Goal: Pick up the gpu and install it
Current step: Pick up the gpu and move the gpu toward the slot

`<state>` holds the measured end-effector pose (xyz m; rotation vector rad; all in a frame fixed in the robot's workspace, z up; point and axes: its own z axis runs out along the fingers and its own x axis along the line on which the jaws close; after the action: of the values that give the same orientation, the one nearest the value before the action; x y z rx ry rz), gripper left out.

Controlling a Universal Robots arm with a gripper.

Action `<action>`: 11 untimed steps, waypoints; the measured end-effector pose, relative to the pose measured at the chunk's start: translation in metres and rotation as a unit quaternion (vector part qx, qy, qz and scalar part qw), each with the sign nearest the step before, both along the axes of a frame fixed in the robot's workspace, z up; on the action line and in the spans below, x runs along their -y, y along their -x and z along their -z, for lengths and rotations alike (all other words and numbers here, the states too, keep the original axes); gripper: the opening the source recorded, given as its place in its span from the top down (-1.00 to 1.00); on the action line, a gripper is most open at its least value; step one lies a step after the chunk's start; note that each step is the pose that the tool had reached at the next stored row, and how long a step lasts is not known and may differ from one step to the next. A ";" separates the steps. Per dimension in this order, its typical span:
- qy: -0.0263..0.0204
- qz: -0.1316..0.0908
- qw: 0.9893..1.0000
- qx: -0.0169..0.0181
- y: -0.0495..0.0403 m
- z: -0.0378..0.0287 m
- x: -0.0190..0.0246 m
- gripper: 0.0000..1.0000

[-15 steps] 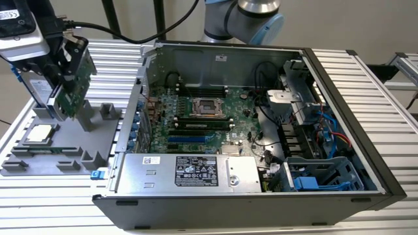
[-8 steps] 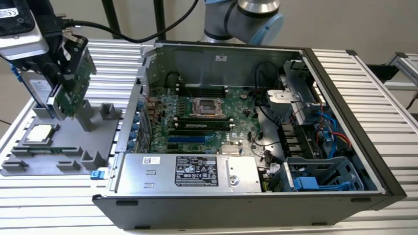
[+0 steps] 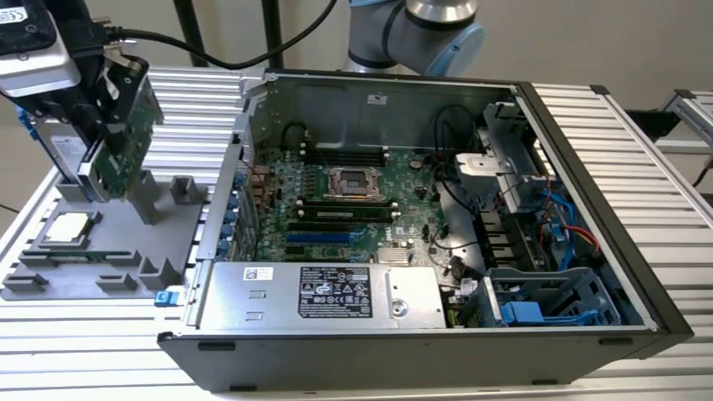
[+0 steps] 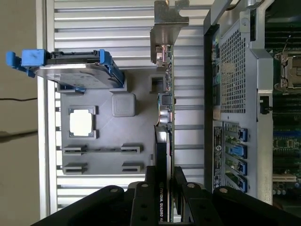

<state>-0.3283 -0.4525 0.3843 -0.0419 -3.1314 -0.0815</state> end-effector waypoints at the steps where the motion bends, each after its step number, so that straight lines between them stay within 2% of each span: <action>1: 0.000 0.000 1.000 0.000 0.0000 -0.0008 0.0000 1.00; 11: -0.004 0.000 1.000 0.000 0.0001 -0.0058 0.0000 1.00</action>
<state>-0.3284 -0.4525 0.3901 -0.0421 -3.1311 -0.0930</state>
